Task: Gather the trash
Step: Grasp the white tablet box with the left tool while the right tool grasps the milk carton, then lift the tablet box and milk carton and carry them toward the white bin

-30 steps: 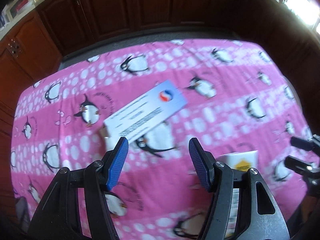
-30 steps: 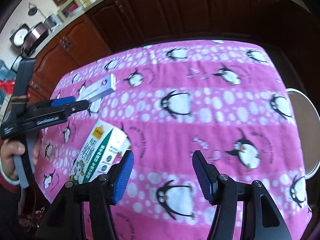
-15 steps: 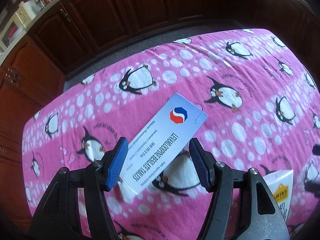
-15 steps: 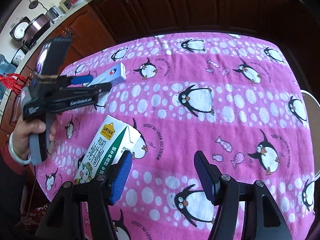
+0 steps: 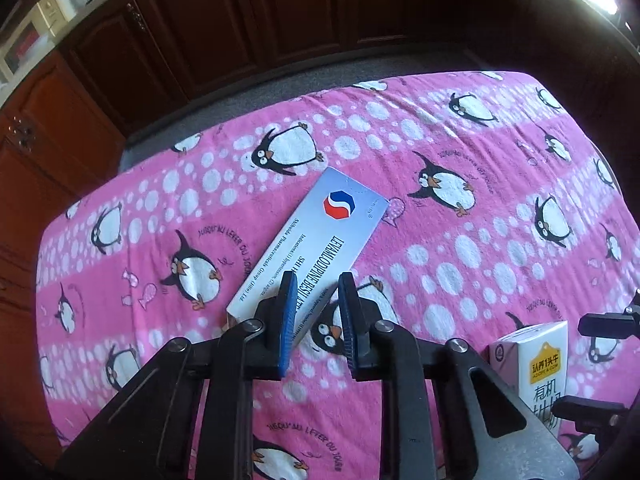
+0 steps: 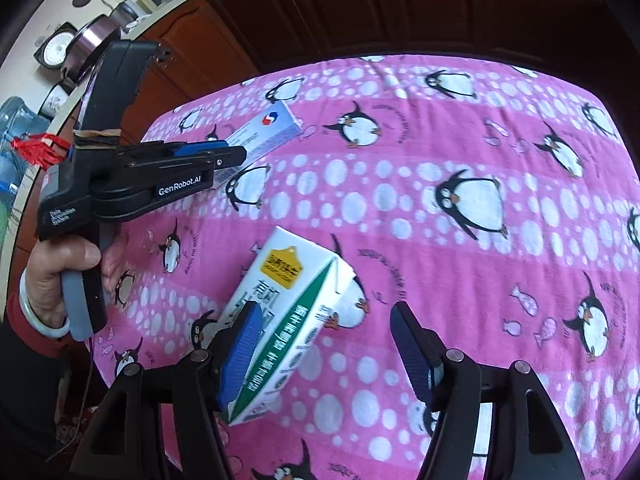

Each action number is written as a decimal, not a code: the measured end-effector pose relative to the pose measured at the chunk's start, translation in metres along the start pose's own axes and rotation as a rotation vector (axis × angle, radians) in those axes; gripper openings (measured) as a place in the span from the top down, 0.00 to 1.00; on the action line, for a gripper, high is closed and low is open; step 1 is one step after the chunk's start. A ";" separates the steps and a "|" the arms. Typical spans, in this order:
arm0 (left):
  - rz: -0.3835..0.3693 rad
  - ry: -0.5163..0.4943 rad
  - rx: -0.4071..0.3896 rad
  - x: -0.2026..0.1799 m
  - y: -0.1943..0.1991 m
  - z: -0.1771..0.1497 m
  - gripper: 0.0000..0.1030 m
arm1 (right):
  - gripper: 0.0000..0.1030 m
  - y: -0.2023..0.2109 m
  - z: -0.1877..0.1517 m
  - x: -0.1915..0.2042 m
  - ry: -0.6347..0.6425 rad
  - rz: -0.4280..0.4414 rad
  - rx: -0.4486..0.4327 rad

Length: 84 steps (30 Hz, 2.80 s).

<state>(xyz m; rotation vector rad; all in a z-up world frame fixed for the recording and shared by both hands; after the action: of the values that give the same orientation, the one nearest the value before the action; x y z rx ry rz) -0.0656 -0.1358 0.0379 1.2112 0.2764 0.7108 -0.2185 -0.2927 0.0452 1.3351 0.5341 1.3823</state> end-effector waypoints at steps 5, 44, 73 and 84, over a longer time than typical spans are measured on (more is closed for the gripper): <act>0.018 -0.006 -0.005 0.003 -0.007 0.006 0.37 | 0.38 0.002 0.004 -0.003 -0.009 0.002 -0.008; 0.065 0.215 0.107 0.016 -0.003 -0.063 0.51 | 0.41 -0.024 0.002 0.020 0.092 -0.102 0.002; -0.053 -0.051 -0.104 -0.142 0.084 0.064 0.79 | 0.45 0.153 0.006 -0.133 -0.161 -0.070 -0.329; -0.121 -0.124 -0.089 -0.195 0.066 0.106 0.79 | 0.45 0.180 -0.008 -0.220 -0.315 -0.101 -0.358</act>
<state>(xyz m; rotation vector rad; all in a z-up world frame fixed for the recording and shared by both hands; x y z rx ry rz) -0.1777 -0.3280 0.1022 1.1390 0.2107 0.5353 -0.3422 -0.5403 0.1103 1.1831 0.1315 1.0962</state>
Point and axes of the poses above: each gripper's, at about its wrist camera, not at the fingertips, and y roughly against the way its jaws point, x to its left, z to its top, the point moved 1 cm from there along -y, roughly the way its jaws point, and after that the axes turned 14 degrees about -y, right-handed, at the moved point
